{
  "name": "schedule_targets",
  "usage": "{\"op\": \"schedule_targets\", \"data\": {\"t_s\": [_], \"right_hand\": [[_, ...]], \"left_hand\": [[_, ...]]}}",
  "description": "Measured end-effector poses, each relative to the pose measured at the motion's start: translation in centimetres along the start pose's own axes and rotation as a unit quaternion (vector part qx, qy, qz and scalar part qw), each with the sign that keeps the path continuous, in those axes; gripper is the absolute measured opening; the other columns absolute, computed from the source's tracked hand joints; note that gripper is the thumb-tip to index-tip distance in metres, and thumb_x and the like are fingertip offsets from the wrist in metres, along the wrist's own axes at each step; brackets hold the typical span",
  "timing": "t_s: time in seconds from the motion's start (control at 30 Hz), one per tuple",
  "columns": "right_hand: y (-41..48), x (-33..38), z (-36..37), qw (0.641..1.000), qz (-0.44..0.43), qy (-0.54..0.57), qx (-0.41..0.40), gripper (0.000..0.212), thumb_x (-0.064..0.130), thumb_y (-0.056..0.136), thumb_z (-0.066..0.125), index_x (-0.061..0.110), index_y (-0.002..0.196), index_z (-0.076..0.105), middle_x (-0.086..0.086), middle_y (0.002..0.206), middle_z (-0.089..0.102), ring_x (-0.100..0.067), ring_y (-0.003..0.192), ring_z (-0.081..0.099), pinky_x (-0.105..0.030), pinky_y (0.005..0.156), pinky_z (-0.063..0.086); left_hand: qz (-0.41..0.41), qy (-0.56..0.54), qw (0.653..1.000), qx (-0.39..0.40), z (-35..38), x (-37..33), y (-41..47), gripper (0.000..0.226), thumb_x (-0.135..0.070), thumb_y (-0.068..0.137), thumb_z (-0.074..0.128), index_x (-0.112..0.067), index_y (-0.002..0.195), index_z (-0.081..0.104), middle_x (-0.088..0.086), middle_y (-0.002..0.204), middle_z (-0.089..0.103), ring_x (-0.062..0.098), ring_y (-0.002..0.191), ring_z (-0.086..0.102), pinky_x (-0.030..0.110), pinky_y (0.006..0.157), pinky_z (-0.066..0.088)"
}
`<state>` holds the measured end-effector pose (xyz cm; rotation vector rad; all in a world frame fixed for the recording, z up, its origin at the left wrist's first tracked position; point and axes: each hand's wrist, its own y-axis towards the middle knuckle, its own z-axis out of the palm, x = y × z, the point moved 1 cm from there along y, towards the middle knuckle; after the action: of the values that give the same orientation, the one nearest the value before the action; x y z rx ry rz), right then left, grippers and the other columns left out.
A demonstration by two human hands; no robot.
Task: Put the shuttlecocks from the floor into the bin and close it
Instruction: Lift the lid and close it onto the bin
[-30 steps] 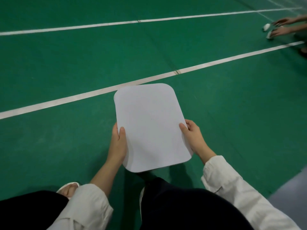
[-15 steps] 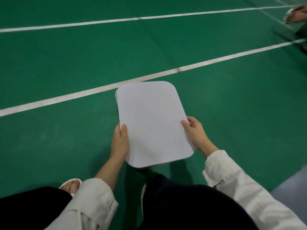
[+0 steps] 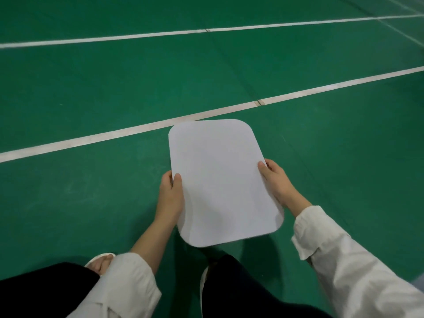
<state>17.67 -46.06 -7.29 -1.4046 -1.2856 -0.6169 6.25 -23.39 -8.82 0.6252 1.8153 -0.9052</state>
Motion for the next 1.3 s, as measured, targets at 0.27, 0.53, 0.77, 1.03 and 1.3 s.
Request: {"op": "schedule_targets", "data": {"t_s": [0.27, 0.53, 0.77, 1.03, 1.3], "right_hand": [[9.7, 4.4, 2.1, 1.000, 0.009, -0.019, 0.010, 0.032, 0.033, 0.098, 0.041, 0.011, 0.117, 0.053, -0.009, 0.114, 0.062, -0.024, 0.099, 0.061, -0.040, 0.091, 0.050], [12.5, 4.8, 2.3, 1.000, 0.014, 0.000, 0.004, 0.023, 0.032, 0.094, 0.051, 0.013, 0.103, 0.060, -0.008, 0.102, 0.066, -0.024, 0.090, 0.062, -0.041, 0.089, 0.050], [13.3, 6.2, 2.0, 0.997, 0.077, 0.000, 0.005, 0.031, 0.018, 0.089, 0.057, 0.008, 0.119, 0.058, -0.012, 0.105, 0.067, -0.027, 0.088, 0.064, -0.041, 0.086, 0.053], [9.3, 5.0, 7.6, 0.841, -0.226, -0.477, -0.121, 0.045, 0.024, 0.097, 0.033, 0.012, 0.141, 0.036, -0.016, 0.154, 0.022, -0.030, 0.143, 0.020, -0.042, 0.118, 0.010], [0.5, 1.9, 9.2, 0.826, -0.229, -0.515, -0.019, 0.054, 0.033, 0.093, 0.024, 0.009, 0.135, 0.047, -0.014, 0.146, 0.042, -0.030, 0.136, 0.037, -0.044, 0.113, 0.025]], "left_hand": [[-0.029, -0.006, 0.999, 0.015, 1.2, -4.7, 11.7, 0.041, -0.035, 0.099, 0.032, -0.011, 0.129, 0.045, 0.006, 0.127, 0.053, 0.024, 0.115, 0.050, 0.032, 0.093, 0.038], [-0.063, -0.082, 0.995, 0.000, 2.0, -4.1, 13.9, 0.023, -0.036, 0.096, 0.043, -0.018, 0.102, 0.056, 0.002, 0.105, 0.060, 0.025, 0.106, 0.057, 0.036, 0.097, 0.043], [-0.025, 0.018, 0.999, -0.024, 2.2, -4.8, 13.8, 0.023, -0.030, 0.097, 0.036, -0.012, 0.103, 0.050, 0.002, 0.088, 0.052, 0.020, 0.084, 0.046, 0.028, 0.073, 0.036], [0.267, 0.451, 0.851, -0.029, 4.1, -4.2, 11.1, 0.049, -0.032, 0.091, 0.031, -0.016, 0.135, 0.043, 0.014, 0.145, 0.036, 0.031, 0.133, 0.030, 0.044, 0.111, 0.022], [0.264, 0.524, 0.809, 0.033, 4.2, -1.2, 1.4, 0.055, -0.037, 0.092, 0.025, -0.012, 0.138, 0.042, 0.012, 0.147, 0.037, 0.027, 0.137, 0.033, 0.042, 0.113, 0.019]]}}
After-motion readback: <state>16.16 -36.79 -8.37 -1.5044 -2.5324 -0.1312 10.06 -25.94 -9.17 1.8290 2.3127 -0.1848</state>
